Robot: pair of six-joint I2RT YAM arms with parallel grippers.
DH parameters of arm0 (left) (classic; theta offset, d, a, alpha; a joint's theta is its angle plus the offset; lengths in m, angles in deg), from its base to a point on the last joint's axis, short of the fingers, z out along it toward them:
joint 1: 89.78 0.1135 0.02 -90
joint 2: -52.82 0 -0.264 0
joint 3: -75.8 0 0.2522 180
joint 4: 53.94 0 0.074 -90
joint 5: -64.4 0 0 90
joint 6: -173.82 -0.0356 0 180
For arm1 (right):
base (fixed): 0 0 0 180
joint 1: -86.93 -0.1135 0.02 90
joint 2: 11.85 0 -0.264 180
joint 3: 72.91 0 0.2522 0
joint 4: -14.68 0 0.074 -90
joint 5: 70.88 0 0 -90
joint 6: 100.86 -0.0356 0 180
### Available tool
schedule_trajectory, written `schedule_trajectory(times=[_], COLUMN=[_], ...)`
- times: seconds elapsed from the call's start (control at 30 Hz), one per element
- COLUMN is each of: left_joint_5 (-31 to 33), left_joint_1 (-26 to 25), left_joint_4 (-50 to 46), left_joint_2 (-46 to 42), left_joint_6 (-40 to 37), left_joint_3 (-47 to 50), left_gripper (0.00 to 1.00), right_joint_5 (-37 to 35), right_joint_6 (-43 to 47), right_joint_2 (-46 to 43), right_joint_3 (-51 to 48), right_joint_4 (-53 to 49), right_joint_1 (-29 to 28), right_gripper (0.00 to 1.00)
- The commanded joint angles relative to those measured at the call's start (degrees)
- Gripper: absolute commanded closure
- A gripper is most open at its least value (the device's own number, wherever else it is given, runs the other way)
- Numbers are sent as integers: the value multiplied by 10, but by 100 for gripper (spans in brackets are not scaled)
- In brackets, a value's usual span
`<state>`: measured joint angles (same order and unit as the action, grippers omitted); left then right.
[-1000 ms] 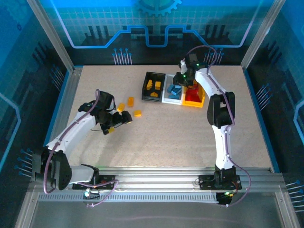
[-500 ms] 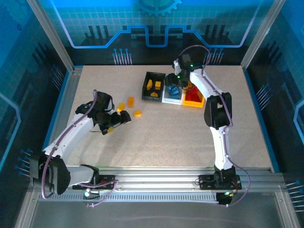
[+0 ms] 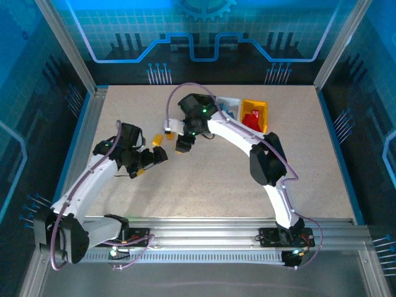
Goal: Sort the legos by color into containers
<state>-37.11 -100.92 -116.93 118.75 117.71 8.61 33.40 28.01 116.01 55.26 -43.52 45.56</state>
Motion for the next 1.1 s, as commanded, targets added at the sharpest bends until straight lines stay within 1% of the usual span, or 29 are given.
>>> schedule_trajectory(times=[0.0,0.1,0.17,0.3,0.4,0.63,0.83,0.93,1.07], left_joint_5=[14,16,15,13,11,4,0,0,4], left_joint_1=[13,22,27,29,31,36,37,37,39], left_joint_4=[-37,-50,-56,-65,-70,-71,-64,-55,-32], left_joint_2=[-31,-49,-57,-65,-64,-43,-26,-19,-9], left_joint_6=[-16,-18,-17,-16,-20,-35,-41,-40,-33], left_joint_3=[14,22,27,33,33,24,16,16,17], left_gripper=[1,1,1,1,1,1,1,1,1], right_joint_5=[-3,-19,-52,-105,-121,-105,-64,-36,4], right_joint_6=[71,69,62,61,56,46,42,42,47], right_joint_2=[44,83,100,118,129,144,142,120,60], right_joint_3=[5,30,41,46,54,69,70,41,-47], right_joint_4=[4,12,24,47,52,47,28,7,-7], right_joint_1=[3,-7,-11,-15,-14,-14,-14,-17,-31], right_gripper=[30,29,28,27,26,26,27,29,32])
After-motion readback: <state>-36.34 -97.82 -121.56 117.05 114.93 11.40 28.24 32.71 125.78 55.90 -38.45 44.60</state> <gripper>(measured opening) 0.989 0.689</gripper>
